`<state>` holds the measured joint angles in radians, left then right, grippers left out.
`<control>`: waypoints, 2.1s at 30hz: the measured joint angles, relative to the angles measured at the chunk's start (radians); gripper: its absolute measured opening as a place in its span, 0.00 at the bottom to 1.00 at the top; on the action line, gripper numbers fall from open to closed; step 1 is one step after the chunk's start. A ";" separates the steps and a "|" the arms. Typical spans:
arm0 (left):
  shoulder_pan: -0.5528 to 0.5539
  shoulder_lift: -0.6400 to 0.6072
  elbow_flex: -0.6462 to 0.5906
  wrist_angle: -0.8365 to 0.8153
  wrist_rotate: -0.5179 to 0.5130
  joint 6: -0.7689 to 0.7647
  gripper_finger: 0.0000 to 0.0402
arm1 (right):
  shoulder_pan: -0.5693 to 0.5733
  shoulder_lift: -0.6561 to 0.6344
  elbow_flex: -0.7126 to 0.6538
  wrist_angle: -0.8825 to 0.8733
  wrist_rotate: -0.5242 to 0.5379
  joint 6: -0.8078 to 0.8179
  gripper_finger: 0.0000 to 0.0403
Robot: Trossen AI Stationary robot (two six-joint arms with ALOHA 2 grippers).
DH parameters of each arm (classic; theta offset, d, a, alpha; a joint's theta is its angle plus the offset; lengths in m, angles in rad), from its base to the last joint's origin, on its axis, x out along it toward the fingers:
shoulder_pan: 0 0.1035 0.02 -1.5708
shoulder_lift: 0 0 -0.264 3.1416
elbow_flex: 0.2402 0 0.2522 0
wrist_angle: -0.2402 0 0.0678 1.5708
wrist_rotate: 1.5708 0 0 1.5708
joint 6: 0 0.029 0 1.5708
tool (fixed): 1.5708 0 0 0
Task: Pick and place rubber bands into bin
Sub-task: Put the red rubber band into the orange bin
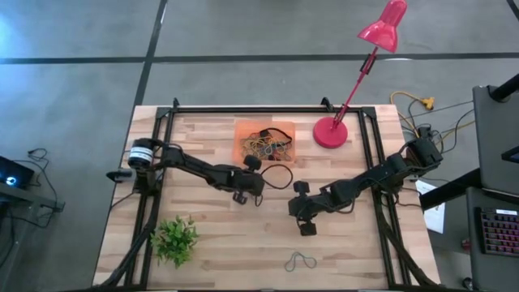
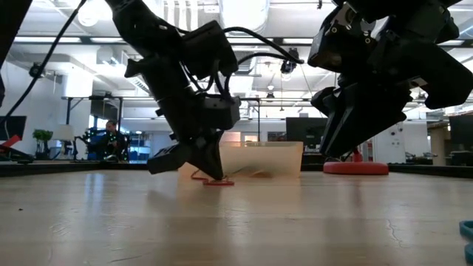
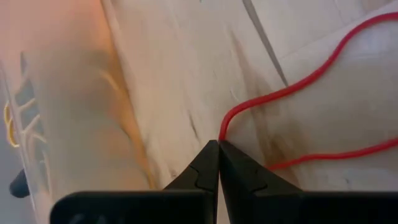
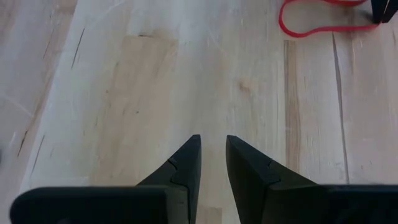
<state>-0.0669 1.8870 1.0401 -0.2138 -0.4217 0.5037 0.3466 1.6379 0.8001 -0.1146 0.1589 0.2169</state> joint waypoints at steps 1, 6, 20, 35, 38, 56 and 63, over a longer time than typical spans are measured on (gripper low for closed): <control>0.000 0.002 0.001 -0.007 0.018 0.000 0.00 | 0.000 0.000 0.000 0.000 0.000 0.000 0.16; -0.006 0.010 0.002 -0.033 0.080 -0.008 0.00 | 0.000 0.000 0.000 0.002 0.000 0.000 0.16; -0.056 -0.036 -0.001 -0.135 0.296 -0.081 0.00 | -0.001 0.000 0.000 0.001 0.000 0.000 0.16; -0.089 -0.111 -0.008 -0.043 -0.033 -0.101 0.00 | 0.000 0.000 0.000 -0.001 0.000 0.000 0.16; -0.079 -0.114 -0.007 -0.024 -0.058 -0.096 0.00 | 0.000 0.000 0.000 -0.002 0.000 0.000 0.16; 0.005 0.013 -0.013 0.061 -0.110 -0.078 0.00 | 0.000 0.000 -0.009 0.001 0.000 0.000 0.16; 0.006 0.020 -0.008 0.028 -0.056 -0.081 0.00 | 0.000 0.000 -0.009 0.001 0.000 -0.007 0.16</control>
<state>-0.0606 1.9072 1.0325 -0.1861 -0.4772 0.4229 0.3470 1.6379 0.7910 -0.1135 0.1585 0.2096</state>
